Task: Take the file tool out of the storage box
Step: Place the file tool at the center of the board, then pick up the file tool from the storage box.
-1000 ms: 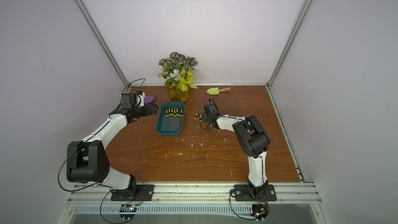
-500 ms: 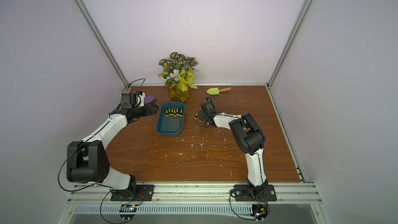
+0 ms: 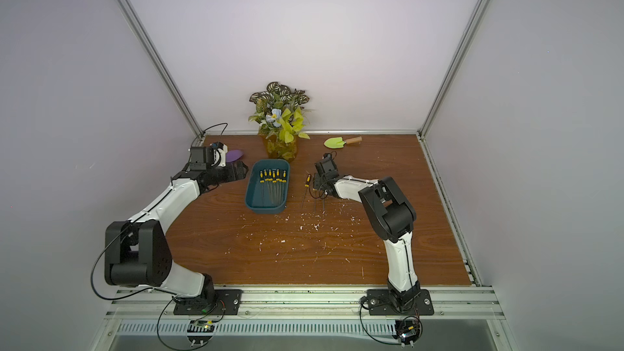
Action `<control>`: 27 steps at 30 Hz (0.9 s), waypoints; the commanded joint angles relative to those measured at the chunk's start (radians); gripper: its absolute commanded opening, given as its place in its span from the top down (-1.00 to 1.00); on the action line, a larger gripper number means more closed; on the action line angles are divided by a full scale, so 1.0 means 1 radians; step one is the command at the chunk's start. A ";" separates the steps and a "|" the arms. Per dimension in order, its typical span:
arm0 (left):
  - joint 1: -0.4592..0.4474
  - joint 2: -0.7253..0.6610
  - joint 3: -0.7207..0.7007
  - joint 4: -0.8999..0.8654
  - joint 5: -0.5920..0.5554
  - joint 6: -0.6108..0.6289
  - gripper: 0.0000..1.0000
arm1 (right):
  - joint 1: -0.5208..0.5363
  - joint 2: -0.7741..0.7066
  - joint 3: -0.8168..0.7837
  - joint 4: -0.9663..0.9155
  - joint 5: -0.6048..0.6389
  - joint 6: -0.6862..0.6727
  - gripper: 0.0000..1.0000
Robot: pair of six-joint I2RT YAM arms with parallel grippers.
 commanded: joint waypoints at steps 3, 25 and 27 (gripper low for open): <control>0.001 0.002 0.012 -0.017 -0.001 0.006 -1.00 | 0.007 -0.029 0.045 -0.037 0.020 -0.018 0.43; 0.008 -0.019 0.009 -0.017 -0.048 -0.009 -0.99 | 0.203 0.162 0.599 -0.184 -0.353 -0.173 0.32; 0.009 -0.021 0.012 -0.020 -0.053 -0.007 -1.00 | 0.221 0.236 0.712 -0.256 -0.359 -0.153 0.34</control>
